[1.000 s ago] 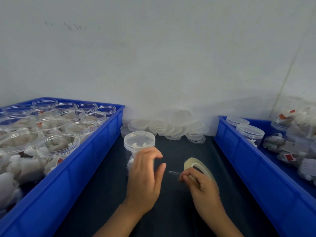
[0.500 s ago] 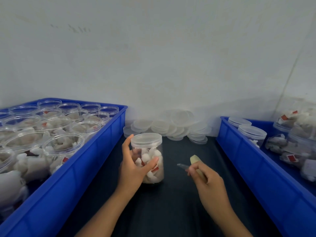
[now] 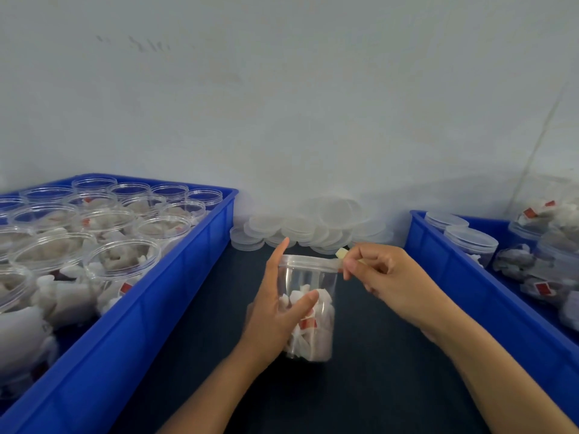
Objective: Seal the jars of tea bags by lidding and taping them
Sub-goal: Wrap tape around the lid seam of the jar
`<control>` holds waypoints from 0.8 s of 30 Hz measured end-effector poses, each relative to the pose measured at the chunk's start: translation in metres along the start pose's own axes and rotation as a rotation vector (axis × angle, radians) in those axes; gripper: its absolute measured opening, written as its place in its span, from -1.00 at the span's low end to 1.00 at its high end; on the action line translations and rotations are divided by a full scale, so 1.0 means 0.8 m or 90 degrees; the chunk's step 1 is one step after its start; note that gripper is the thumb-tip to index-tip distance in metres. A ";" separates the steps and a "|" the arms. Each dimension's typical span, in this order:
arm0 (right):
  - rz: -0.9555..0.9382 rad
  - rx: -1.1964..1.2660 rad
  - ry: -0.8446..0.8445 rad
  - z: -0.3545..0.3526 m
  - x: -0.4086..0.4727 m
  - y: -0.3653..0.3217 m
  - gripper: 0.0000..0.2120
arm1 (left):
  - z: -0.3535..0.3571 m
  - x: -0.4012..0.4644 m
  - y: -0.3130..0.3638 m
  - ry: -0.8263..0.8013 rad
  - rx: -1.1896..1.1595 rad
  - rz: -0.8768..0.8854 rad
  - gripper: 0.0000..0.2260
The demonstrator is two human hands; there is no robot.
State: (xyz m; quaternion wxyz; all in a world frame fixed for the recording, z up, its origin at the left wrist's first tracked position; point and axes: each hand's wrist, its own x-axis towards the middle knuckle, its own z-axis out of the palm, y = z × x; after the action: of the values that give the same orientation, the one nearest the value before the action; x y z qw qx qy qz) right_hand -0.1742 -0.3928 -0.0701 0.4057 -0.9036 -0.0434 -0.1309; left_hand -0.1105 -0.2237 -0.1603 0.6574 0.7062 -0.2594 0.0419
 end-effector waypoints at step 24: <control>0.049 -0.158 0.077 0.034 0.003 -0.027 -0.71 | 0.010 0.003 0.023 0.167 -0.053 0.099 -0.80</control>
State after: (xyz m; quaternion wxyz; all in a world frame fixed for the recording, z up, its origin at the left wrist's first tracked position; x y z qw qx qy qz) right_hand -0.1703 -0.3582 -0.0714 0.2976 -0.9382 0.0322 -0.1735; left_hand -0.1184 -0.2319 -0.1440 0.7092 0.6446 -0.2268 0.1735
